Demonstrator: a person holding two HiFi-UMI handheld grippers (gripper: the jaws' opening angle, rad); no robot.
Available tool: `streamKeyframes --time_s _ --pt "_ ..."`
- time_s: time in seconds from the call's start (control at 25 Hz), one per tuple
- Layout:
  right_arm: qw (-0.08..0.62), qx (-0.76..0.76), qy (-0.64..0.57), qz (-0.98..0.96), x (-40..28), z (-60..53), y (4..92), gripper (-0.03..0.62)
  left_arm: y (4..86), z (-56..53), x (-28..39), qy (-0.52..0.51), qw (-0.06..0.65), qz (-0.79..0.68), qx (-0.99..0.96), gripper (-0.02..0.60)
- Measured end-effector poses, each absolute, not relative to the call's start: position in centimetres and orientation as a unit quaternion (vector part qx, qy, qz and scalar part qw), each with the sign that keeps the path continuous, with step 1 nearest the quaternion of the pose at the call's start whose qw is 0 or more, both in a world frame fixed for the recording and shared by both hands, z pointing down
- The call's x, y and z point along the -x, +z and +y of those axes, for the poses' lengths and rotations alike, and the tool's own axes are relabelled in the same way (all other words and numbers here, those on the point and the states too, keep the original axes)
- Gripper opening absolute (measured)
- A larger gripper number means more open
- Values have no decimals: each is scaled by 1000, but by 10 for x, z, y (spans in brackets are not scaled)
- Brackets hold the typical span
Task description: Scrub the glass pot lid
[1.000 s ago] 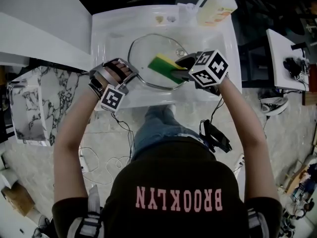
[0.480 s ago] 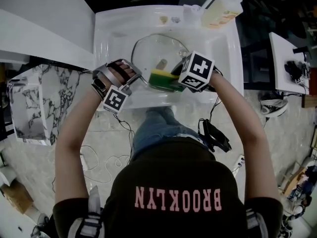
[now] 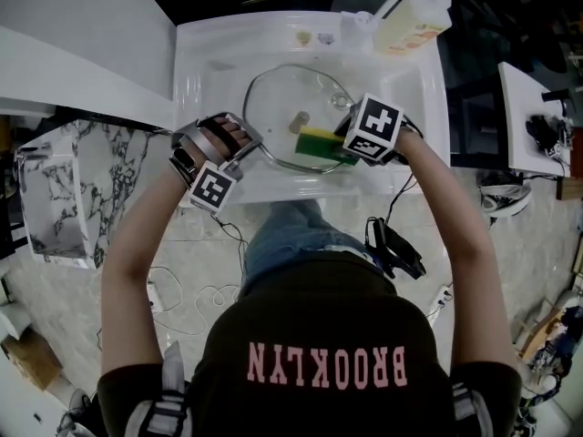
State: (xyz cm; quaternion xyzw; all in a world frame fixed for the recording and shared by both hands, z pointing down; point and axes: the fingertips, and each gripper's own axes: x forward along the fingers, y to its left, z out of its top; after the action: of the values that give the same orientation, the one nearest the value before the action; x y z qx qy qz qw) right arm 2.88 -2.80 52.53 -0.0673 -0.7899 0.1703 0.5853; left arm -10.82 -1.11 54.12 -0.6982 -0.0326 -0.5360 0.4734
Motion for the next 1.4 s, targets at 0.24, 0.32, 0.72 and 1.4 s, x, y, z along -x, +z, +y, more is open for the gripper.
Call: streamKeyframes --time_s 0.24,0.32,0.72,1.4 --pt "605 45 175 -775 -51 -47 540 104 537 -17 108 -534 490 -33 689 44" --pt "612 38 175 -770 -59 -54 545 104 536 -15 108 -533 480 -36 696 44" --pt "641 -33 171 -747 -90 -97 566 104 539 3 108 -536 410 -59 735 44" --pt "524 -114 220 -815 -41 -90 516 106 539 4 107 -536 409 -53 736 44"
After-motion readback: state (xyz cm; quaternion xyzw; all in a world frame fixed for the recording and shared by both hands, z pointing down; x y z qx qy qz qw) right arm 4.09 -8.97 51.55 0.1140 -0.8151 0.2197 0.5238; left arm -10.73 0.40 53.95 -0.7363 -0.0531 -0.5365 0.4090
